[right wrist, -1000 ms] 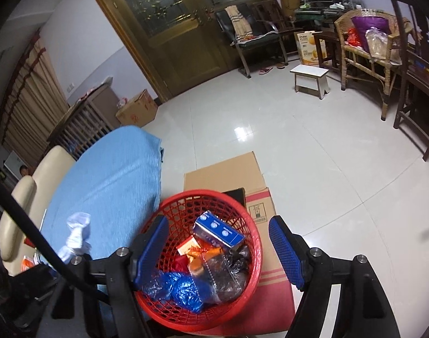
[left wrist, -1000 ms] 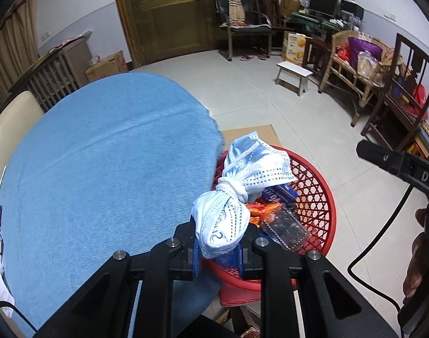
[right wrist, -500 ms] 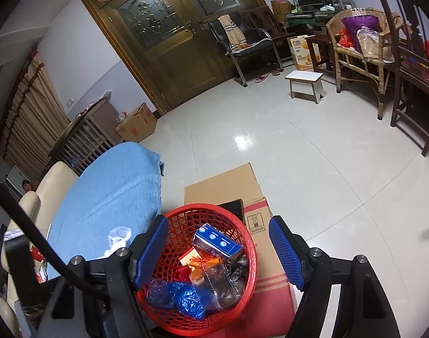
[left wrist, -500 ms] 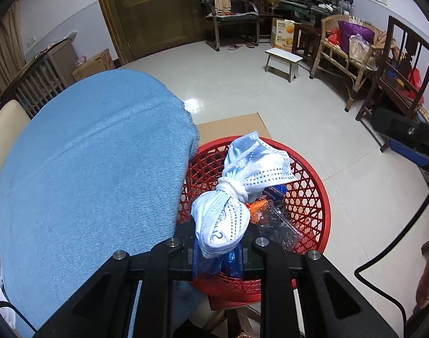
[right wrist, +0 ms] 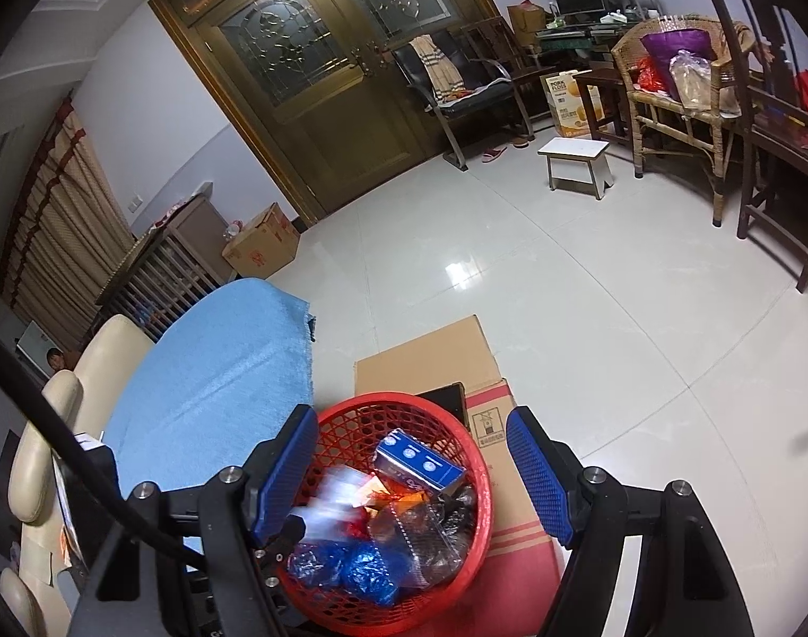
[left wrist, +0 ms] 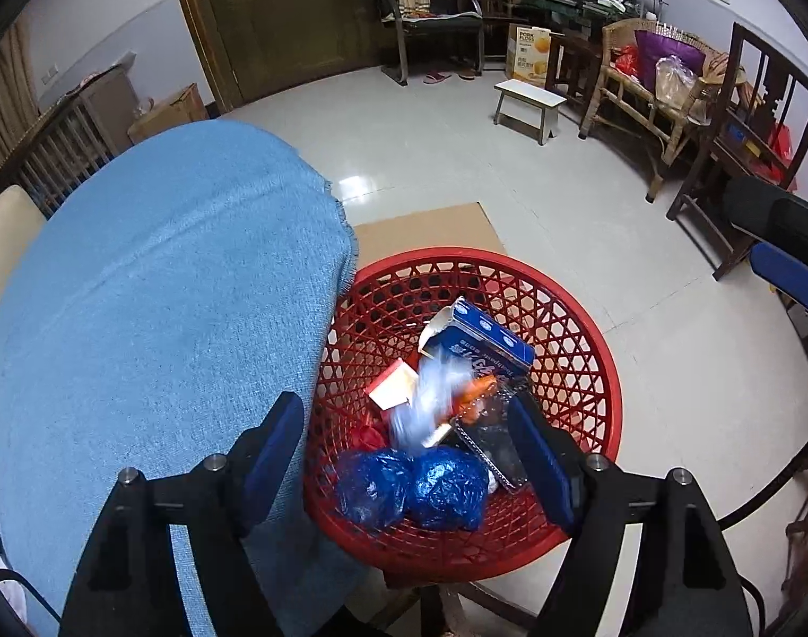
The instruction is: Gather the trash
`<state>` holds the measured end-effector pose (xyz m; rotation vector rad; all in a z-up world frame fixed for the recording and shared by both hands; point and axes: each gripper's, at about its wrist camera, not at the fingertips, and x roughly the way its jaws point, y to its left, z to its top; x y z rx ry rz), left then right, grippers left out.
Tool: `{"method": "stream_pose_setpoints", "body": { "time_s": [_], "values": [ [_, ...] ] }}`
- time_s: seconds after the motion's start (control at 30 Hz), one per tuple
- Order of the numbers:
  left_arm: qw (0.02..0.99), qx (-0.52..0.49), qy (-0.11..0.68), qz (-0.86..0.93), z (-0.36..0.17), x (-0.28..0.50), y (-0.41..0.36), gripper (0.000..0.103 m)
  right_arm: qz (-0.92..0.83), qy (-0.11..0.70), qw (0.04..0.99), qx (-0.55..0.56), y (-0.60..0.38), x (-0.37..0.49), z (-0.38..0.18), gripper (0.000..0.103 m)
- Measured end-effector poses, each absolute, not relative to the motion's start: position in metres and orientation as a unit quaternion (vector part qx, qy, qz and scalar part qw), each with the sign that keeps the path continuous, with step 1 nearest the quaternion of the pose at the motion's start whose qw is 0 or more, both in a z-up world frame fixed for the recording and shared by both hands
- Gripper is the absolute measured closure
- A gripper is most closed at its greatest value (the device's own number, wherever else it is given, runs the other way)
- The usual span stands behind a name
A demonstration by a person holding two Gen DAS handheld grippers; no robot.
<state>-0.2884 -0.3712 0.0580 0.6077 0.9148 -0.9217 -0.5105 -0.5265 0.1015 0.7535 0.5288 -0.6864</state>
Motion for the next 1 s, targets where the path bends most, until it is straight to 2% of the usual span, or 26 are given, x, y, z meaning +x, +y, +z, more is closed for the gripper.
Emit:
{"method": "stream_pose_setpoints", "body": {
  "time_s": [0.53,1.0],
  "values": [
    [0.801,0.193,0.392,-0.409,0.104,-0.250,-0.296,0.023,-0.345,0.257,0.844,0.320,-0.491,-0.482,0.117,0.022],
    [0.840,0.110,0.375,-0.376,0.118,-0.213,-0.193,0.023,-0.304,0.331,0.856,0.257,-0.387,-0.425,0.086,0.022]
  ]
}}
